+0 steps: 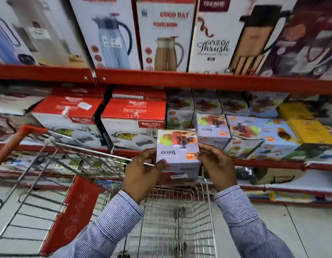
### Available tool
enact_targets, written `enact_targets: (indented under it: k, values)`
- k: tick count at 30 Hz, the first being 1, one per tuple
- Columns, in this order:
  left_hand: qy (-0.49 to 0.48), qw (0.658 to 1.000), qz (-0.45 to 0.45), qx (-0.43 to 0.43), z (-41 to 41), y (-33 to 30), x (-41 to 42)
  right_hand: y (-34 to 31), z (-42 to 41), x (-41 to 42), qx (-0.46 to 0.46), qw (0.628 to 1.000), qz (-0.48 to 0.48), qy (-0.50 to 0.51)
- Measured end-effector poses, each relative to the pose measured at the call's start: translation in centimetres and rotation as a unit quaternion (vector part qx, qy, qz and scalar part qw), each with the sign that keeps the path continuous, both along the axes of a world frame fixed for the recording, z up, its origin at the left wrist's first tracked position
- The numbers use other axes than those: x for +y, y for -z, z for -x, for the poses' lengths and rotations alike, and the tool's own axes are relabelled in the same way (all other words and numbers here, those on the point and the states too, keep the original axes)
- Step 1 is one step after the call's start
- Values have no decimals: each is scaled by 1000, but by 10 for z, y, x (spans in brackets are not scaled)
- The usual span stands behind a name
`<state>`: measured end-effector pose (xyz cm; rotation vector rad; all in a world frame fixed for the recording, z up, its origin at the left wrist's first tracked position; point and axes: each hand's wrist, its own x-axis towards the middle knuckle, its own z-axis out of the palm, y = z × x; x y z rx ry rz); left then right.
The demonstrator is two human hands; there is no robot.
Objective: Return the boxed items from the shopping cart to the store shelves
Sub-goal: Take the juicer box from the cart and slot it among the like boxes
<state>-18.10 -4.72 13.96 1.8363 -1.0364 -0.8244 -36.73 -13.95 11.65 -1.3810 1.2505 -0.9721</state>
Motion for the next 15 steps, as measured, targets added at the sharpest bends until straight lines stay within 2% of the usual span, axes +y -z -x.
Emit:
enact_targets:
  k: [7,15]
  values:
    - [18,999,38,-8,-4,-23,-34,-24,-3,-28,10,999,37,-3]
    - [40,999,34,6,3,-2,-58,-4,3,-55,28,999,24,1]
